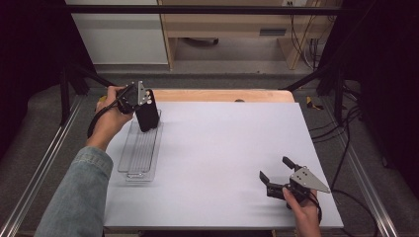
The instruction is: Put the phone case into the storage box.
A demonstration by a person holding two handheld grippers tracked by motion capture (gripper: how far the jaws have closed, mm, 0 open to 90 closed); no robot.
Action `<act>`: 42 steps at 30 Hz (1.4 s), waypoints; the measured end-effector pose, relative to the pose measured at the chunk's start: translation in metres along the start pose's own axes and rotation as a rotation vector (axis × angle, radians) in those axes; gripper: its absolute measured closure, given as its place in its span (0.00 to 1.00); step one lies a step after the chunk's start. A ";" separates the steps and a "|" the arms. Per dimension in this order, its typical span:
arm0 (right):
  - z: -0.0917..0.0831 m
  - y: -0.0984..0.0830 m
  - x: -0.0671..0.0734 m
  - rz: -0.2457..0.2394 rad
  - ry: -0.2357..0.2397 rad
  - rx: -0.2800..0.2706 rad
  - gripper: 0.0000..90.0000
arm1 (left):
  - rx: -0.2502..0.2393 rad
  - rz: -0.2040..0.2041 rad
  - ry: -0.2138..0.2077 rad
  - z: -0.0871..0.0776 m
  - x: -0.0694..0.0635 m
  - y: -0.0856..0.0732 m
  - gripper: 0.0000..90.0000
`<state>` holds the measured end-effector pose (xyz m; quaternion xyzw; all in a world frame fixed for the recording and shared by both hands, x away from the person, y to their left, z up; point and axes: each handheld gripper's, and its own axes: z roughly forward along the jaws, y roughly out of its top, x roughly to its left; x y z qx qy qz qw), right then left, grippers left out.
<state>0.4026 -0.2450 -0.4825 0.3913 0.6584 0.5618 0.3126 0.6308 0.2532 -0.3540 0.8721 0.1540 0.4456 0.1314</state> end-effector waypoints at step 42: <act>-0.004 -0.002 -0.003 0.028 -0.024 0.003 0.03 | -0.014 -0.047 0.057 0.023 -0.001 0.007 0.58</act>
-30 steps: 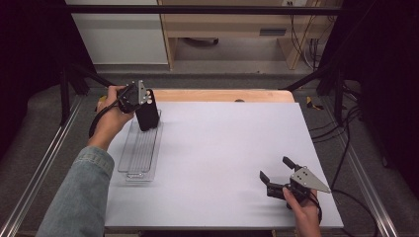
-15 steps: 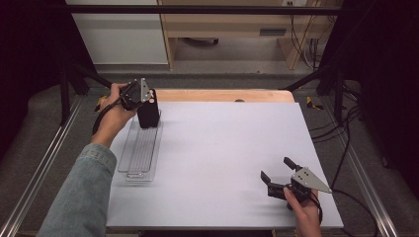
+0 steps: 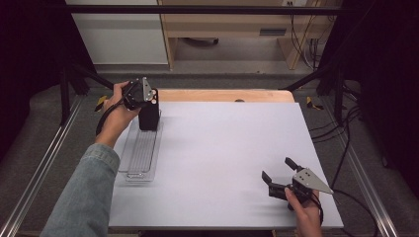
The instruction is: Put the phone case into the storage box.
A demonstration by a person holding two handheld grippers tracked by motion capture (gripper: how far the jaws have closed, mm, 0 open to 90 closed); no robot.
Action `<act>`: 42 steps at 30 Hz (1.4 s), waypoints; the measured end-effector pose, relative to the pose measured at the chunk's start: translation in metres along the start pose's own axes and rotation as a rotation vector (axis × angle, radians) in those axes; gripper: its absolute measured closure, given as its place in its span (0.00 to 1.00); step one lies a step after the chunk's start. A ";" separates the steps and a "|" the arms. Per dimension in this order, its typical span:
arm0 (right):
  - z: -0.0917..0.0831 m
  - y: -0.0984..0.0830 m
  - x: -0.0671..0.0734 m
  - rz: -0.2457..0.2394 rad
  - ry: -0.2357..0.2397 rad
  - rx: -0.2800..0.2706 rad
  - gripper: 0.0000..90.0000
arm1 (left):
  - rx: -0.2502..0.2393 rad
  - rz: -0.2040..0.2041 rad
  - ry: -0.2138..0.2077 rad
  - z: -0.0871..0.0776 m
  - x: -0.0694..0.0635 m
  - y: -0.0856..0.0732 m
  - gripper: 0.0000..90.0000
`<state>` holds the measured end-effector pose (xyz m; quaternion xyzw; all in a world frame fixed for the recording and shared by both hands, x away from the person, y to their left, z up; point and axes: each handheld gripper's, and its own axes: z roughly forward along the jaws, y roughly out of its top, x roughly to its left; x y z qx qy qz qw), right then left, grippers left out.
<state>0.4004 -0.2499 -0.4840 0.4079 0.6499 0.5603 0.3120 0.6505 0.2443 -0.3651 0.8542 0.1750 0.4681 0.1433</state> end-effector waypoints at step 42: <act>0.001 0.001 0.000 -0.015 -0.001 0.001 0.03 | -0.108 -0.268 -0.081 -0.048 -0.027 0.016 0.15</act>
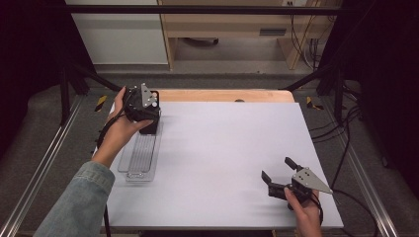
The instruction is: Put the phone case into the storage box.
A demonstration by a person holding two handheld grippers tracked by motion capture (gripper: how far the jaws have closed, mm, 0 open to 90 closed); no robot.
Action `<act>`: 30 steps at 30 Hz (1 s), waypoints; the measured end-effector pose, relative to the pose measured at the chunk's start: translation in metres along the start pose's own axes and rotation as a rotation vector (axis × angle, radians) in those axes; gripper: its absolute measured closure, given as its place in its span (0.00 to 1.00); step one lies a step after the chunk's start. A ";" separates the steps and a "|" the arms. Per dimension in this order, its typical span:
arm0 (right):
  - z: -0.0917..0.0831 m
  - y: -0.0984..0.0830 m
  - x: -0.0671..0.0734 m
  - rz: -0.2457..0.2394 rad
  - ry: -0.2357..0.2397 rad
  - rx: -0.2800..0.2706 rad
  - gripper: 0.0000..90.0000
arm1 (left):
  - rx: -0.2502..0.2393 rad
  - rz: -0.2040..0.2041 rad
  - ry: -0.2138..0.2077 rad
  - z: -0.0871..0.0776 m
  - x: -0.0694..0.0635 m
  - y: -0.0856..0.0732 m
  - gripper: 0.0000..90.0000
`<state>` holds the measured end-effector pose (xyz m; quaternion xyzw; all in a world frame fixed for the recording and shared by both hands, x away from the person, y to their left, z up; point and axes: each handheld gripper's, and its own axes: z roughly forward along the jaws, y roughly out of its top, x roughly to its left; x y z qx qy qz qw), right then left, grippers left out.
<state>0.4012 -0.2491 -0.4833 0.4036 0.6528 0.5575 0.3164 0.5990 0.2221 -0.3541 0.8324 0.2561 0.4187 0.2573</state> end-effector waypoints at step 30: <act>0.000 0.000 0.001 -0.005 0.003 0.002 0.03 | -0.245 -0.333 -0.197 -0.030 -0.034 0.013 0.04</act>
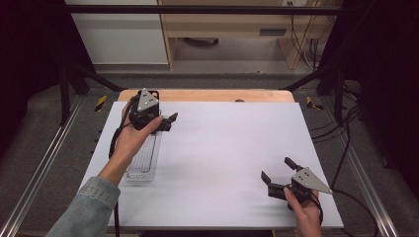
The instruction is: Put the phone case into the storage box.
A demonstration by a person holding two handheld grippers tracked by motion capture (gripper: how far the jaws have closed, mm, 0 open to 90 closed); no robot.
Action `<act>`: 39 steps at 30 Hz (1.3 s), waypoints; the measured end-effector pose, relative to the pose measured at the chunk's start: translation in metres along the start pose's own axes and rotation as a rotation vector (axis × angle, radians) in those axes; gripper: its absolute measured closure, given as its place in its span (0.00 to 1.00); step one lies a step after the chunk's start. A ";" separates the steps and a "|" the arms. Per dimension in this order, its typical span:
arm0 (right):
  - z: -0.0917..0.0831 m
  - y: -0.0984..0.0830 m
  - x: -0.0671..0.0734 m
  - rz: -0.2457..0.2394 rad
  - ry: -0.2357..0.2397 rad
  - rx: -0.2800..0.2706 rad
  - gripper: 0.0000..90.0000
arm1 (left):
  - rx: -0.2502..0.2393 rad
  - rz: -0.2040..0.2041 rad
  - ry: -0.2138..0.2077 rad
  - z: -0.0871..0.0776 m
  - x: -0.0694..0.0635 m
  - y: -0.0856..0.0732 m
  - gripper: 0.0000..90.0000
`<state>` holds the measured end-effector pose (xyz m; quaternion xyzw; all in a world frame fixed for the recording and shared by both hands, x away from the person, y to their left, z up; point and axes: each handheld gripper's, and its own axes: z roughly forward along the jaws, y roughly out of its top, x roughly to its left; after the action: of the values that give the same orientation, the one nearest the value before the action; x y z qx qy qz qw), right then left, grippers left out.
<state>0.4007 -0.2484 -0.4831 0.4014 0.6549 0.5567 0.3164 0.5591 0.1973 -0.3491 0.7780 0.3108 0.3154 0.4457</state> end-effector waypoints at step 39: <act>0.001 0.000 0.000 -0.006 0.003 0.003 0.03 | -0.196 -0.096 -0.017 -0.045 -0.015 -0.005 0.03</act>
<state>0.4010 -0.2478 -0.4834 0.3991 0.6575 0.5552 0.3165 0.5143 0.2103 -0.3390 0.7174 0.3118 0.3159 0.5369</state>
